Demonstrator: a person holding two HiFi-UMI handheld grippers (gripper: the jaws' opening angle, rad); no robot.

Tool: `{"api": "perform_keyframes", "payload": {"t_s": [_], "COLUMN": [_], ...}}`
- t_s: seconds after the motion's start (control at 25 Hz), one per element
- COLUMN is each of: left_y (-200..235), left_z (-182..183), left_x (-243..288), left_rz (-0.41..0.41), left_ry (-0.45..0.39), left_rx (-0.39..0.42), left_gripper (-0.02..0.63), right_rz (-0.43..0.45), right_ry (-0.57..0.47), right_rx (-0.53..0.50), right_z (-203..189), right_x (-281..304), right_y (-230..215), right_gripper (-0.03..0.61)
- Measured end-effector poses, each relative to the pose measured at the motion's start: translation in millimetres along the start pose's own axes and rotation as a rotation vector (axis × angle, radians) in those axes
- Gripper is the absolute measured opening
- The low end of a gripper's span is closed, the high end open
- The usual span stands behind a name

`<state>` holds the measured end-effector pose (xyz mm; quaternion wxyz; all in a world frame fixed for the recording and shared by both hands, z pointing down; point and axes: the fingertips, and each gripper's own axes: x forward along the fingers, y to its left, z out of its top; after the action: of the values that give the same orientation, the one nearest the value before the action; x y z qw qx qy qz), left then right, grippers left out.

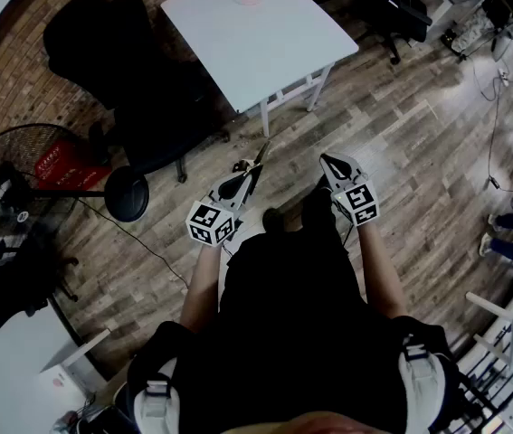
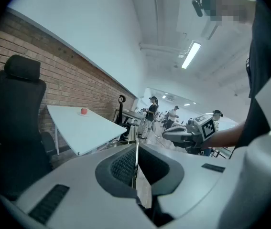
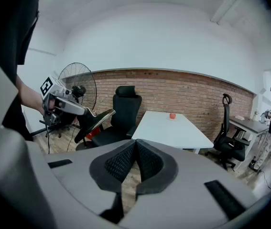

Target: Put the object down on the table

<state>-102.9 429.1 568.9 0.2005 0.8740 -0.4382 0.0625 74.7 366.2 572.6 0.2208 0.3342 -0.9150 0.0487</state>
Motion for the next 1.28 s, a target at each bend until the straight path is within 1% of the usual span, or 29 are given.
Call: {"api": "perform_keyframes", "payload": {"t_s": [0.16, 0.28, 0.44, 0.56, 0.76, 1.04, 1.28], "left_y": [-5, -1, 5, 9, 17, 25, 35], "left_z": [5, 8, 12, 16, 30, 46, 64], "left_x": [-12, -13, -8, -1, 17, 46, 80], "left_rz": [-0.001, -0.003, -0.003, -0.011, -0.017, 0.004, 0.031], "left_ry": [-0.011, -0.017, -0.009, -0.006, -0.007, 0.014, 0.024], "left_rx": [0.001, 0.002, 0.005, 0.009, 0.015, 0.012, 0.015], "left_gripper": [0.023, 0.023, 0.023, 0.023, 0.023, 0.023, 0.023], "right_rz": [0.016, 0.025, 0.034, 0.026, 0.023, 0.043, 0.074], "right_ry": [-0.007, -0.003, 0.019, 0.014, -0.008, 0.006, 0.009], "right_rx": [0.012, -0.003, -0.021, -0.008, 0.035, 0.049, 0.057], "right_z": [13, 11, 0, 5, 18, 16, 17], "right_x": [-3, 3, 13, 18, 26, 41, 62], "right_y": [17, 22, 17, 11, -8, -42, -82], "right_gripper": [-0.003, -0.003, -0.003, -0.003, -0.003, -0.003, -0.003]}}
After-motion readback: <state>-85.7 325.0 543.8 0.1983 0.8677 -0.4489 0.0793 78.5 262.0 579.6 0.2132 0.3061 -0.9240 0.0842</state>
